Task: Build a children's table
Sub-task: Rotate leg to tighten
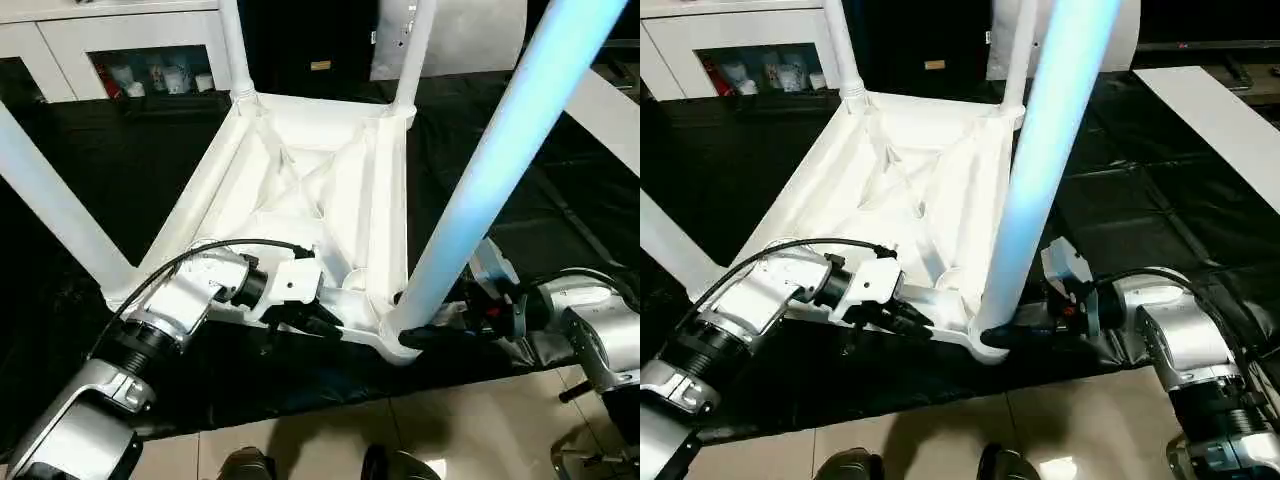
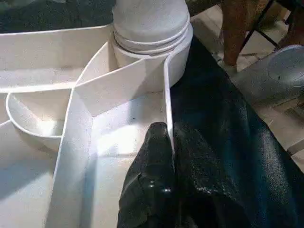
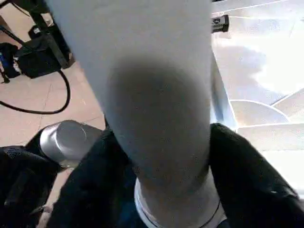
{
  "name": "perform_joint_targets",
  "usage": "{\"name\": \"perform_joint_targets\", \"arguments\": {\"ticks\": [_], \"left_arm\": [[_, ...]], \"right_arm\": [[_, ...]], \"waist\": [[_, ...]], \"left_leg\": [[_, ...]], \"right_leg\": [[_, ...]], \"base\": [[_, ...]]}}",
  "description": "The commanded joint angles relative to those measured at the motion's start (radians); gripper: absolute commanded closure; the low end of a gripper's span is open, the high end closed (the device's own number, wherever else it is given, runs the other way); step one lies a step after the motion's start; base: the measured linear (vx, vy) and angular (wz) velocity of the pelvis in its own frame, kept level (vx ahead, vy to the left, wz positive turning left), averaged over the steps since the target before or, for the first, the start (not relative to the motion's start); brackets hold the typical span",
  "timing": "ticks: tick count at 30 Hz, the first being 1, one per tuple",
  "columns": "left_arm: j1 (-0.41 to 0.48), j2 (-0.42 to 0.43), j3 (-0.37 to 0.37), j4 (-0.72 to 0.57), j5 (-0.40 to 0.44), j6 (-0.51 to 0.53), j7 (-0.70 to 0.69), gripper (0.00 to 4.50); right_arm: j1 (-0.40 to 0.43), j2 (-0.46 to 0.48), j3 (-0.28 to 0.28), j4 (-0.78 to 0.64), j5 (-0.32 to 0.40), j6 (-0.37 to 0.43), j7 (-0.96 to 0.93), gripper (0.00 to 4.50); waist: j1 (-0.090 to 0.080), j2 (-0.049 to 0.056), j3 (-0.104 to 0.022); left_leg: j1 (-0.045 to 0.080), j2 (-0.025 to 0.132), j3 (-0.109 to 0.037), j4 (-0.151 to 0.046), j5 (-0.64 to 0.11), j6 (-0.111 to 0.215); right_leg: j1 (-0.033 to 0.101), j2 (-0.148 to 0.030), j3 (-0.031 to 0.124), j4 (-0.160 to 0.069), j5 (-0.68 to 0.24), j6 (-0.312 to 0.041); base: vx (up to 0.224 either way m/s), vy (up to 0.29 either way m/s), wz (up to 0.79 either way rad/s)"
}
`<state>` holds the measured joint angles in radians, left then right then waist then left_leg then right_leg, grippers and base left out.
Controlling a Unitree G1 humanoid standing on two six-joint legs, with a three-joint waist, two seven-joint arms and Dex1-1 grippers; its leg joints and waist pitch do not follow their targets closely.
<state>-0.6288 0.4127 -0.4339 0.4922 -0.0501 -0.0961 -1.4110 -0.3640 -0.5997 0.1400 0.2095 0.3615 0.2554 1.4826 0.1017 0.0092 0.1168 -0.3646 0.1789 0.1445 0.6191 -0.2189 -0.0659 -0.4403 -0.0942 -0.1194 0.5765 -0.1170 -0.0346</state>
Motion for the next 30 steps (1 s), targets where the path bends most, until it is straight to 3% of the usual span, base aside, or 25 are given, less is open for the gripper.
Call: {"name": "perform_joint_targets", "arguments": {"ticks": [1,5,7,10,11,12,14,15,16,17,18,19,21,22,23,24,25,26,27,28,29,30], "left_arm": [[-0.013,-0.003,-0.019,-0.024,-0.006,-0.017,-0.066,4.50],[-0.003,-0.023,0.012,-0.036,-0.008,0.054,0.022,4.50],[0.003,-0.049,0.037,-0.045,-0.009,0.113,0.103,4.50],[0.019,-0.080,0.058,-0.082,-0.012,0.197,0.184,4.50],[0.019,-0.080,0.058,-0.082,-0.012,0.197,0.184,4.50],[0.028,-0.116,0.071,-0.116,-0.017,0.278,0.252,4.50],[0.027,-0.147,0.079,-0.125,-0.015,0.318,0.302,4.50],[0.018,-0.191,0.089,-0.122,-0.007,0.356,0.369,4.50],[0.008,-0.216,0.096,-0.111,-0.004,0.373,0.406,4.50],[0.008,-0.217,0.096,-0.110,-0.004,0.375,0.409,4.50],[-0.014,-0.258,0.110,-0.081,0.007,0.394,0.476,4.50],[-0.037,-0.292,0.124,-0.044,0.023,0.395,0.544,4.50],[-0.063,-0.328,0.141,-0.005,0.039,0.392,0.619,4.50],[-0.075,-0.347,0.151,0.011,0.046,0.393,0.659,4.50],[-0.087,-0.369,0.163,0.022,0.053,0.396,0.707,4.50],[-0.093,-0.381,0.169,0.026,0.061,0.395,0.735,4.50],[-0.097,-0.389,0.173,0.029,0.067,0.394,0.754,4.50],[-0.105,-0.401,0.177,0.035,0.079,0.388,0.786,4.50],[-0.109,-0.409,0.176,0.038,0.090,0.381,0.804,4.50],[-0.110,-0.409,0.176,0.038,0.091,0.380,0.806,4.50],[-0.112,-0.414,0.175,0.040,0.099,0.376,0.818,4.50],[-0.111,-0.412,0.173,0.039,0.100,0.374,0.814,4.50]], "right_arm": [[0.000,-0.005,0.008,-0.024,0.025,0.023,0.013,2.14],[0.028,0.031,-0.018,-0.069,0.058,0.077,-0.057,2.35],[0.040,0.072,-0.033,-0.081,0.033,0.085,-0.162,2.41],[0.041,0.139,-0.043,-0.082,-0.019,0.111,-0.332,2.44],[0.041,0.139,-0.043,-0.082,-0.019,0.111,-0.332,2.45],[0.024,0.211,-0.068,-0.070,-0.040,0.145,-0.478,2.46],[0.011,0.256,-0.082,-0.065,-0.045,0.167,-0.560,2.47],[-0.004,0.307,-0.087,-0.060,-0.071,0.179,-0.657,2.49],[-0.011,0.333,-0.088,-0.058,-0.084,0.187,-0.706,2.50],[-0.011,0.335,-0.089,-0.057,-0.086,0.187,-0.710,2.50],[-0.028,0.387,-0.103,-0.042,-0.114,0.200,-0.821,2.50],[-0.045,0.437,-0.125,-0.023,-0.127,0.217,-0.920,2.51],[-0.064,0.484,-0.141,0.000,-0.148,0.217,-1.017,2.51],[-0.072,0.506,-0.147,0.011,-0.161,0.210,-1.061,2.51],[-0.080,0.535,-0.158,0.021,-0.177,0.205,-1.115,2.51],[-0.086,0.550,-0.162,0.027,-0.186,0.194,-1.140,2.51],[-0.089,0.561,-0.165,0.031,-0.192,0.186,-1.157,2.51],[-0.097,0.578,-0.168,0.042,-0.208,0.166,-1.191,1.96],[-0.104,0.584,-0.161,0.051,-0.223,0.137,-1.201,1.96],[-0.105,0.584,-0.159,0.052,-0.225,0.132,-1.202,1.82],[-0.108,0.590,-0.151,0.053,-0.234,0.104,-1.200,1.77],[-0.105,0.594,-0.158,0.045,-0.223,0.102,-1.191,1.64]], "waist": [[-0.005,-0.016,-0.091],[-0.004,-0.017,-0.090],[-0.009,-0.017,-0.086],[-0.023,-0.018,-0.076],[-0.031,-0.021,-0.075],[-0.042,-0.020,-0.076],[-0.062,-0.015,-0.075],[-0.078,-0.015,-0.074],[-0.082,-0.008,-0.075],[-0.097,0.000,-0.079],[-0.106,0.014,-0.077],[-0.120,0.022,-0.070],[-0.129,0.019,-0.068],[-0.131,0.016,-0.062],[-0.133,0.013,-0.060],[-0.136,0.008,-0.067],[-0.133,0.004,-0.072],[-0.129,0.010,-0.074],[-0.131,0.013,-0.076],[-0.132,0.015,-0.077],[-0.129,0.015,-0.080],[-0.128,0.011,-0.083]], "left_leg": [[-0.003,0.041,0.004,-0.073,-0.065,0.114],[-0.003,0.041,0.004,-0.074,-0.066,0.110],[-0.004,0.040,0.003,-0.077,-0.074,0.093],[0.000,0.026,0.004,-0.077,-0.136,0.057],[-0.006,0.020,0.000,-0.076,-0.150,0.044],[-0.001,0.020,0.000,-0.075,-0.159,0.035],[-0.005,0.016,-0.004,-0.072,-0.185,0.032],[-0.014,0.017,-0.007,-0.072,-0.192,0.031],[-0.011,0.020,-0.010,-0.073,-0.204,0.028],[-0.011,0.030,-0.014,-0.074,-0.229,0.033],[0.000,0.051,-0.020,-0.083,-0.276,0.047],[0.000,0.071,-0.027,-0.095,-0.353,0.043],[0.011,0.088,-0.040,-0.112,-0.490,0.023],[0.013,0.089,-0.039,-0.118,-0.517,0.022],[0.027,0.071,-0.030,-0.107,-0.527,0.014],[0.044,0.035,-0.014,-0.075,-0.444,0.014],[0.032,0.014,-0.005,-0.062,-0.338,0.024],[0.027,0.016,-0.004,-0.064,-0.306,0.034],[0.013,0.032,-0.011,-0.072,-0.281,0.045],[0.008,0.039,-0.014,-0.077,-0.284,0.047],[0.017,0.042,-0.012,-0.079,-0.289,0.052],[0.018,0.035,-0.008,-0.080,-0.264,0.055]], "right_leg": [[0.082,-0.056,0.050,-0.070,-0.423,-0.150],[0.082,-0.058,0.050,-0.070,-0.427,-0.150],[0.080,-0.058,0.050,-0.074,-0.451,-0.139],[0.078,-0.055,0.037,-0.100,-0.601,-0.075],[0.086,-0.056,0.027,-0.107,-0.658,-0.034],[0.082,-0.056,0.025,-0.113,-0.680,-0.011],[0.084,-0.053,0.007,-0.129,-0.714,0.017],[0.091,-0.050,-0.006,-0.134,-0.703,0.029],[0.093,-0.050,-0.016,-0.139,-0.702,0.036],[0.103,-0.052,-0.033,-0.147,-0.666,0.043],[0.105,-0.056,-0.041,-0.150,-0.612,0.027],[0.110,-0.053,-0.049,-0.143,-0.564,0.008],[0.117,-0.051,-0.044,-0.118,-0.533,0.012],[0.115,-0.051,-0.037,-0.116,-0.538,0.014],[0.103,-0.055,-0.038,-0.133,-0.600,0.023],[0.090,-0.068,-0.052,-0.169,-0.678,0.036],[0.095,-0.073,-0.063,-0.184,-0.703,0.054],[0.101,-0.076,-0.063,-0.184,-0.688,0.057],[0.110,-0.075,-0.066,-0.171,-0.626,0.052],[0.114,-0.071,-0.066,-0.166,-0.600,0.052],[0.105,-0.070,-0.058,-0.162,-0.560,0.039],[0.103,-0.070,-0.052,-0.155,-0.527,0.011]], "base": [[0.000,0.000,0.00],[0.000,0.000,0.00],[0.000,0.000,0.00],[0.000,0.000,0.00],[0.000,0.000,0.00],[0.000,0.000,0.00],[0.000,0.000,0.00],[0.000,0.000,0.00],[0.000,0.000,0.00],[0.000,0.000,0.00],[0.000,0.000,0.00],[0.000,0.000,0.00],[0.000,0.000,0.00],[0.000,0.000,0.00],[0.000,0.000,0.00],[0.000,0.000,0.00],[0.000,0.000,0.00],[0.000,0.000,0.00],[0.000,0.000,0.00],[0.000,0.000,0.00],[0.000,0.000,0.00],[0.000,0.000,0.00]]}}
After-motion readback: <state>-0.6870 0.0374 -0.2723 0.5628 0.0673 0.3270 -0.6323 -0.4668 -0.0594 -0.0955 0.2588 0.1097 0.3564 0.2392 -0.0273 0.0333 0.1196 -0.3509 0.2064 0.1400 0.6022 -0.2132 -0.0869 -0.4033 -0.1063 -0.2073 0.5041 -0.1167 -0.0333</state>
